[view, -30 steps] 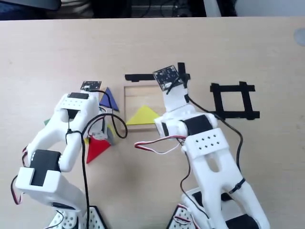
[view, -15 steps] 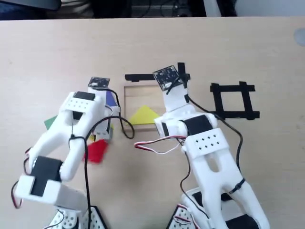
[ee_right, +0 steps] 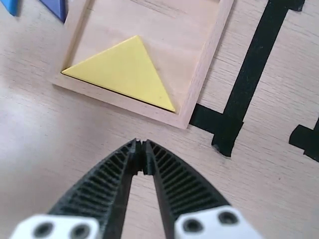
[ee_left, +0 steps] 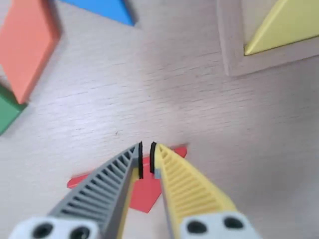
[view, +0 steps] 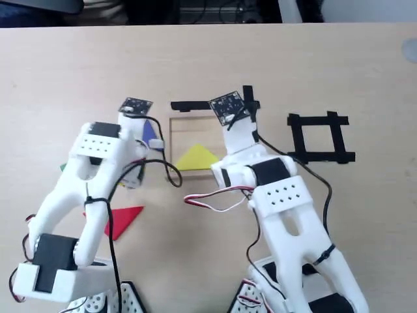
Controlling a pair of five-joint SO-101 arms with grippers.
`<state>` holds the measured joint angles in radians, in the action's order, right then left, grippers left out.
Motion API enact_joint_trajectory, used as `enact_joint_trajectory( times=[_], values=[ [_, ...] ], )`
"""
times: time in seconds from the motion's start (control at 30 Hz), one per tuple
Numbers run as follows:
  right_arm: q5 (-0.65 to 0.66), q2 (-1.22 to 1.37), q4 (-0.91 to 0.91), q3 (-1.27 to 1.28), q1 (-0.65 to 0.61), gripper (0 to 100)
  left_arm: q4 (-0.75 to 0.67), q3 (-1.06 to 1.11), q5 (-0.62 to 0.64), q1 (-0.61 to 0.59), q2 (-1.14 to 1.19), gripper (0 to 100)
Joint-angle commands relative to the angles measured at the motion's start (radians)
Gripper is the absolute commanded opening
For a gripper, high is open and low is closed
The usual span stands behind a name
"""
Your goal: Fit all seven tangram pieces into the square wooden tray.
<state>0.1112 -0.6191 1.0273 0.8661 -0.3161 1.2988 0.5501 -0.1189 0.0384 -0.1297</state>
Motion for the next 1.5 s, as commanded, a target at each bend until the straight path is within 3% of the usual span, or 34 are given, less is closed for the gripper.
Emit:
enact_joint_trajectory(
  times=[0.0,0.13,0.2,0.27,0.37,0.5,0.6,0.7,0.83,1.07,1.2,1.33,1.47],
  values=[
    [0.008,-0.025,-0.011,-0.01,-0.017,1.5,0.141,-0.122,-0.123,-0.087,-0.037,6],
    [0.008,-0.027,-0.009,-0.01,-0.017,1.5,0.328,-0.213,-0.364,-0.171,-0.037,6],
    [0.008,-0.027,-0.008,-0.01,-0.017,1.5,0.402,-0.223,-0.575,-0.213,-0.037,7],
    [0.008,-0.028,-0.006,-0.01,-0.017,1.5,0.425,-0.217,-0.795,-0.275,-0.037,7],
    [0.008,-0.028,-0.006,-0.01,-0.017,1.5,0.413,-0.217,-0.971,-0.364,-0.037,14],
    [0.008,-0.028,-0.006,-0.01,-0.017,1.5,0.301,-0.177,-1.008,-0.412,-0.037,30],
    [0.008,-0.028,-0.006,-0.01,-0.017,1.5,0.229,-0.157,-1.036,-0.366,-0.037,27],
    [0.008,-0.028,-0.006,-0.01,-0.015,1.5,0.307,-0.119,-1.148,-0.295,-0.054,22],
    [0.008,-0.028,-0.006,-0.01,-0.014,1.5,0.25,0.087,-1.194,-0.24,-0.178,19],
    [0.008,-0.025,-0.009,-0.01,-0.015,1.5,-0.101,0.486,-1.249,-0.369,-0.532,27],
    [0.008,-0.025,-0.009,-0.01,-0.015,1.5,-0.133,0.616,-1.336,-0.381,-0.66,30],
    [0.008,-0.025,-0.009,-0.01,-0.015,1.5,-0.239,0.634,-1.254,-0.377,-0.672,31],
    [0.008,-0.025,-0.009,-0.01,-0.015,1.5,-0.265,0.639,-1.321,-0.372,-0.611,31]
  ],
)
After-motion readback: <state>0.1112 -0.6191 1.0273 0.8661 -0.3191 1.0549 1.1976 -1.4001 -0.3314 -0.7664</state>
